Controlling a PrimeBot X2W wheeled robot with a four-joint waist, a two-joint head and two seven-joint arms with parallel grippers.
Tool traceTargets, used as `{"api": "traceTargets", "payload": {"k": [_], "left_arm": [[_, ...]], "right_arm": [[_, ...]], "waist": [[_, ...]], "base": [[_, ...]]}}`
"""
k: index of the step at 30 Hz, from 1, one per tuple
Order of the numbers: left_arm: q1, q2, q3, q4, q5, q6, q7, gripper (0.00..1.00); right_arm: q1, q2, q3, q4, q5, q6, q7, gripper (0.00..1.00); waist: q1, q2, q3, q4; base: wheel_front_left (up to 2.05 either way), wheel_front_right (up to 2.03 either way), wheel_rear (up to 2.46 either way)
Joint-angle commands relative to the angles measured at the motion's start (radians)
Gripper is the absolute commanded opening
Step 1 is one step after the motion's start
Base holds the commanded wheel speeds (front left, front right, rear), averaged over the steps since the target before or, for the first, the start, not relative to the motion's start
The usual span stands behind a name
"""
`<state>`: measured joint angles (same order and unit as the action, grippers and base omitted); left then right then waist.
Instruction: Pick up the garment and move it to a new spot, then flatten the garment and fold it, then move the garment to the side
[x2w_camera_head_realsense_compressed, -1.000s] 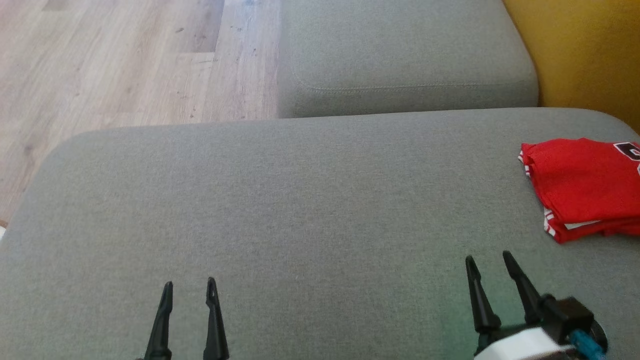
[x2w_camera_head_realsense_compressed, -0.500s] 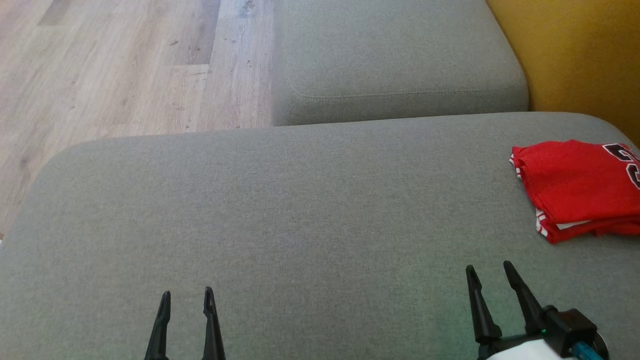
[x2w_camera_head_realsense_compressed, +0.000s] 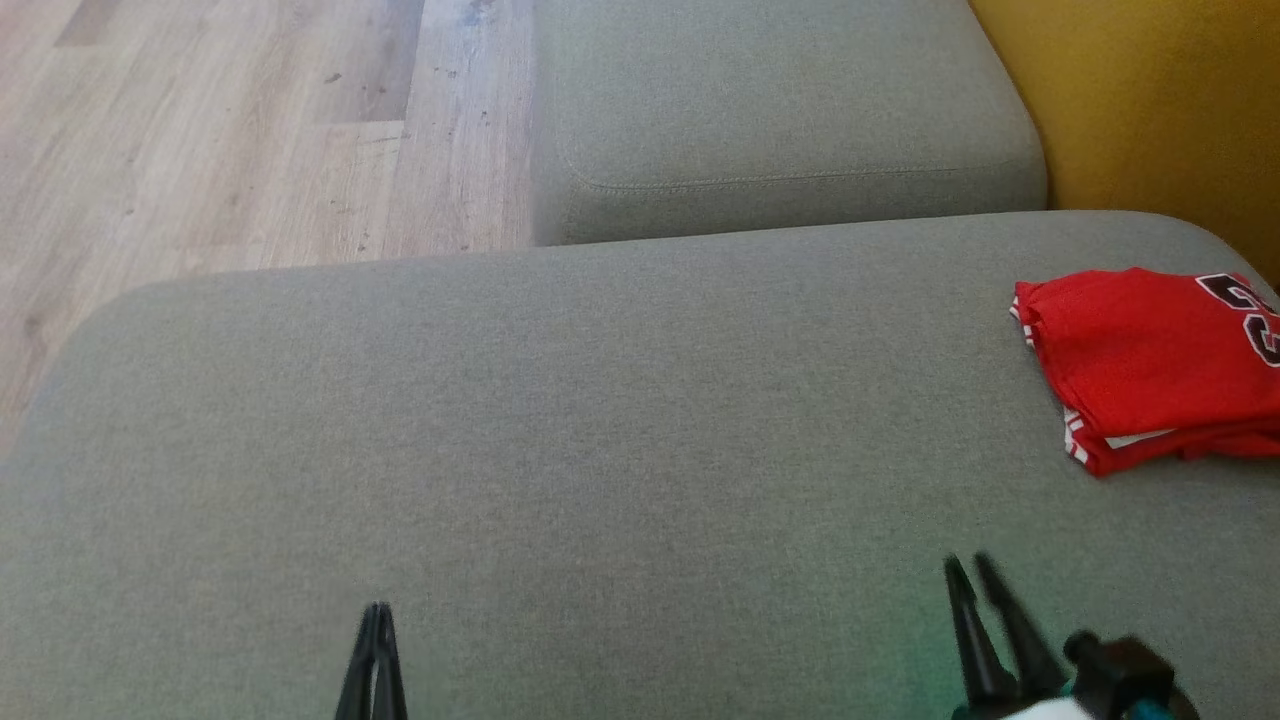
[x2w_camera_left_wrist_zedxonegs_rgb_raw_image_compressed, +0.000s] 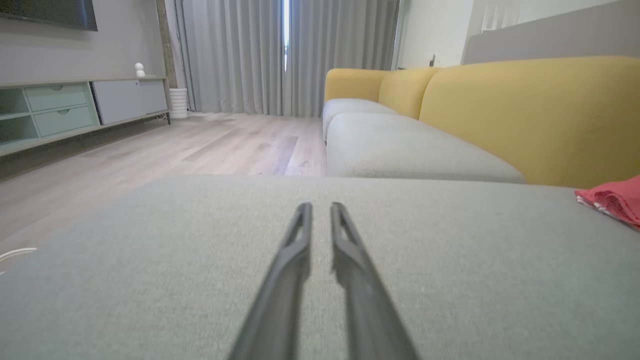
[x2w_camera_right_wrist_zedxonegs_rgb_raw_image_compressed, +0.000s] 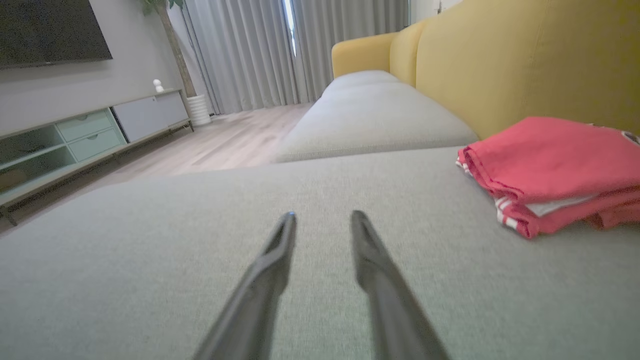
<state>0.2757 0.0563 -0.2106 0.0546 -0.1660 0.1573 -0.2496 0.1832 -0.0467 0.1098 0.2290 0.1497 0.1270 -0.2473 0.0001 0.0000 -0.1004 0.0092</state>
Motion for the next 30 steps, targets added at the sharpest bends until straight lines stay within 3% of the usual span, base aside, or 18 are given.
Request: {"api": "traceTargets", "payload": {"k": [1, 7, 30], "left_arm": [[0.002, 0.0, 0.0, 0.007, -0.002, 0.0, 0.001, 0.0], [0.027, 0.001, 0.0, 0.101, -0.012, -0.001, 0.004, 0.0], [-0.049, 0.015, 0.039, 0.12, -0.294, -0.055, 0.053, 0.0]], "right_arm": [[0.003, 0.0, 0.001, 0.007, 0.002, 0.0, 0.001, 0.0], [0.047, -0.001, 0.005, 0.1, 0.012, 0.0, 0.003, 0.0], [-0.015, -0.015, -0.018, 0.084, 0.296, 0.001, 0.053, 0.0]], "waist": [[0.0, 0.0, 0.0, 0.0], [0.0, 0.0, 0.002, -0.001], [0.0, 0.0, 0.021, -0.002]], "base": [[0.0, 0.0, 0.0], [0.0, 0.0, 0.0], [0.0, 0.0, 0.0]]}}
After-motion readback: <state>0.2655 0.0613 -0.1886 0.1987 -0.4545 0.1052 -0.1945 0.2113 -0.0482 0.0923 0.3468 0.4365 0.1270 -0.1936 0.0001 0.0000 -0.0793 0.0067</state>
